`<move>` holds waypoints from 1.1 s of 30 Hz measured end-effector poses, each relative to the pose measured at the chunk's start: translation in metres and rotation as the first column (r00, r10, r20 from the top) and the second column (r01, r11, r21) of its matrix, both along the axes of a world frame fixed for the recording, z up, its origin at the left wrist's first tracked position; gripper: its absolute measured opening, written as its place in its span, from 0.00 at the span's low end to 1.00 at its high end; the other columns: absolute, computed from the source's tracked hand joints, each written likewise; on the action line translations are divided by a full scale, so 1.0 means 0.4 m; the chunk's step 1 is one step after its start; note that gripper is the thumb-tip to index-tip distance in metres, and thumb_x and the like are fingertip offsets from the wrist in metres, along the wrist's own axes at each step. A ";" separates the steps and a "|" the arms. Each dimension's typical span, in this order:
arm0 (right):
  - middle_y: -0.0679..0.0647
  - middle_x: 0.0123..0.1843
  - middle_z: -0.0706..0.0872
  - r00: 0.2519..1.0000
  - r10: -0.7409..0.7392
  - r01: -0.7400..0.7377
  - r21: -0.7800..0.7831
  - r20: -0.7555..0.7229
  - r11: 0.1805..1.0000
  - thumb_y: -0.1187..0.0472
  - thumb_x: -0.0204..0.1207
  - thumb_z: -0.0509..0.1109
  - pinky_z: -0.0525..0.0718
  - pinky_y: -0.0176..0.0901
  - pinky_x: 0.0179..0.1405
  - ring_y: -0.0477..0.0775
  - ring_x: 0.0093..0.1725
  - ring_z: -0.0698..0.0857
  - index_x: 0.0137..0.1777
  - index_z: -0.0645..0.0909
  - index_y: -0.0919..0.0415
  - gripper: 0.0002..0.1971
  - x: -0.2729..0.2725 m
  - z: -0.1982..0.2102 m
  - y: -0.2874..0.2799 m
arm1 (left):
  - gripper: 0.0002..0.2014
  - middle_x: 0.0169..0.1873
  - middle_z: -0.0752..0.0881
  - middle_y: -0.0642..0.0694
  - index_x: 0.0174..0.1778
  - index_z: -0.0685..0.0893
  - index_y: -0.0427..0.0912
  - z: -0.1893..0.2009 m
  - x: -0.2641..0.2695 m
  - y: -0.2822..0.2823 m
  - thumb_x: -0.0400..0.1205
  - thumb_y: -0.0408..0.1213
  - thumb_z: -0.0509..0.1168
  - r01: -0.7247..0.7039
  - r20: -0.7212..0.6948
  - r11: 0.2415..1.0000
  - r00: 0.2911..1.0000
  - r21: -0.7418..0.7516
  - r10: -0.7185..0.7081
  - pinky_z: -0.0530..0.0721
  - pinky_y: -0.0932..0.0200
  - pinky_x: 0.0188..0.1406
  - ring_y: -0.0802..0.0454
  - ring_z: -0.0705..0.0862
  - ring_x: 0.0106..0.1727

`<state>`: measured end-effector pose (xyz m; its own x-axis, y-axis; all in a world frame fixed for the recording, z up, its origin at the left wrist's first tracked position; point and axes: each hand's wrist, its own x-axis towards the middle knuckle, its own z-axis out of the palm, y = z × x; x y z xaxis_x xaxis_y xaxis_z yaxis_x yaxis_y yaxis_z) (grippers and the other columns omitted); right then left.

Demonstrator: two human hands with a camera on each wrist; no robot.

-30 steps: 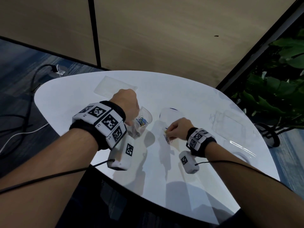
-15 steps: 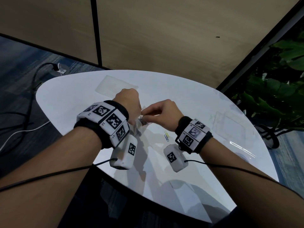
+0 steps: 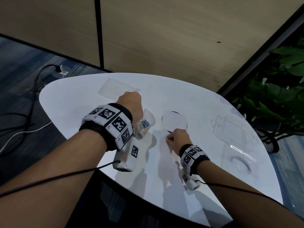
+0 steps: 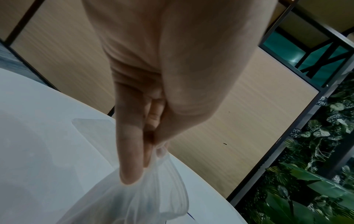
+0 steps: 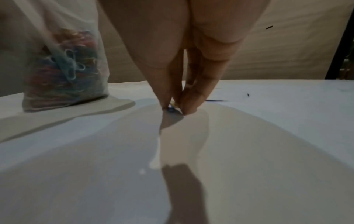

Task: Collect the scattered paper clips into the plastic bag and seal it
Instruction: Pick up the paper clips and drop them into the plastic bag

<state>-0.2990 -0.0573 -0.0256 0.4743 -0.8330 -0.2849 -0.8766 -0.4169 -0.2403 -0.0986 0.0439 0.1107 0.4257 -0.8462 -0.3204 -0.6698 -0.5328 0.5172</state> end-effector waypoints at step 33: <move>0.57 0.38 0.83 0.943 0.271 -0.293 -0.097 -0.196 0.951 0.71 0.68 0.64 0.77 0.44 0.30 0.61 0.35 0.81 0.47 0.77 0.61 0.09 -0.004 -0.016 -0.026 | 0.10 0.45 0.92 0.34 0.55 0.87 0.33 -0.032 0.003 -0.019 0.79 0.26 0.70 -0.010 -0.053 1.000 0.999 0.007 0.010 0.92 0.45 0.52 0.35 0.93 0.47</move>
<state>-0.3006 -0.0677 -0.0320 0.6456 -0.7063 -0.2903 -0.7425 -0.6695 -0.0223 -0.0975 0.0363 0.0978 0.4163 -0.8396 -0.3488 -0.6363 -0.5431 0.5479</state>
